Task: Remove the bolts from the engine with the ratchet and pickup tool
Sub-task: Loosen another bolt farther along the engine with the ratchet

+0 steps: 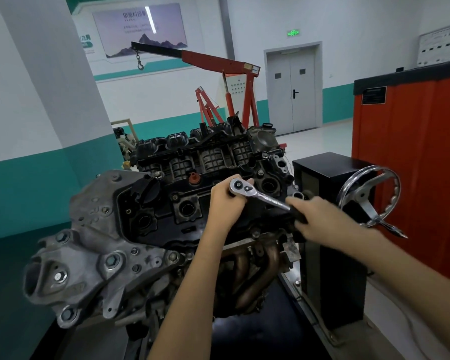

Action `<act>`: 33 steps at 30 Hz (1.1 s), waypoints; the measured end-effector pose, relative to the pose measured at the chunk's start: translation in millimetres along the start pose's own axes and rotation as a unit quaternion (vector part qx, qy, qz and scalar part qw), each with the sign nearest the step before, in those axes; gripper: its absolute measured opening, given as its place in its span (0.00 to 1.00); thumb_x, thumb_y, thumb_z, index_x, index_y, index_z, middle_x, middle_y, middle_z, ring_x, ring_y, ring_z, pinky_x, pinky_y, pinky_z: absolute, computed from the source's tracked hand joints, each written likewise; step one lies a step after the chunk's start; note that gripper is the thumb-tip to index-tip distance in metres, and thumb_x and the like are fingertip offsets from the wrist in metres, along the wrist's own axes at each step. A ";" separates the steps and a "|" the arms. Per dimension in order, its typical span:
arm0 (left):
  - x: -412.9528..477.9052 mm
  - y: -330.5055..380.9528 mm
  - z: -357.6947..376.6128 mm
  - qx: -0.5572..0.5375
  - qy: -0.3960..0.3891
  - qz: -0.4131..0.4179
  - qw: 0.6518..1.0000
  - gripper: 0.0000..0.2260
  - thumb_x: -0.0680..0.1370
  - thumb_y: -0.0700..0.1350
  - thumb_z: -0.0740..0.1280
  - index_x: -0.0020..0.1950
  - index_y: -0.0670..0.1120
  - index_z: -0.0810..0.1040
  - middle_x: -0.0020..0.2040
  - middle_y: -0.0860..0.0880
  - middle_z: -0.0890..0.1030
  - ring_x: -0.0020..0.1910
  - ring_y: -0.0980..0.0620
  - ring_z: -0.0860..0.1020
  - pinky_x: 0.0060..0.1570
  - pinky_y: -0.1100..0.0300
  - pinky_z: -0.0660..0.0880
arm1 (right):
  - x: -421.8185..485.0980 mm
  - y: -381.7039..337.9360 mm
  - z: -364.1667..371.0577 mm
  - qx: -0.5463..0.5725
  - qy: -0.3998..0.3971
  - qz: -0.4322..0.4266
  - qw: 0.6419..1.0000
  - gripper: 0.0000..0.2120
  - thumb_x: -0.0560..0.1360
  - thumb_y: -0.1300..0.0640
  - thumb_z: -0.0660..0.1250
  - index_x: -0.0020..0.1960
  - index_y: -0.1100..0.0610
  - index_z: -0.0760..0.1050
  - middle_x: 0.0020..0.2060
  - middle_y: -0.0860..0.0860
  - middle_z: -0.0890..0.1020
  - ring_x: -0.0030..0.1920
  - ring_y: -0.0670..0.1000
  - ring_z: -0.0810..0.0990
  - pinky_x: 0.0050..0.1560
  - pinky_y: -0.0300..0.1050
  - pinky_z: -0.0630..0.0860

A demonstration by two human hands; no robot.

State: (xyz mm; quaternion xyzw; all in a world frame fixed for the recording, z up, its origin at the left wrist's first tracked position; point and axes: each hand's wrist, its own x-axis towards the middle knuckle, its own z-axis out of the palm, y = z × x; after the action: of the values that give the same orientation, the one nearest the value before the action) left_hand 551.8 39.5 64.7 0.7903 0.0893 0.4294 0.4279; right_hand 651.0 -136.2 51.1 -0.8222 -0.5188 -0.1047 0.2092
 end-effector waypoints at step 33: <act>-8.0 -6.3 2.4 -0.051 0.019 -0.001 0.999 0.23 0.81 0.41 0.65 0.30 0.55 0.60 0.26 0.58 0.61 0.29 0.58 0.59 0.34 0.64 0.60 | -36.9 -78.6 70.8 0.332 0.055 0.091 0.937 0.10 0.69 0.64 0.66 0.41 0.52 0.67 0.30 0.51 0.74 0.27 0.44 0.73 0.25 0.33 0.66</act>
State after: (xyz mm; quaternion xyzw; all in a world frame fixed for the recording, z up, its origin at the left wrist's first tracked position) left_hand 550.1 37.9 54.6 0.7592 0.0758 0.4477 0.4664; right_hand 561.1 -104.6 -7.8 -0.7427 -0.4344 0.0482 0.5073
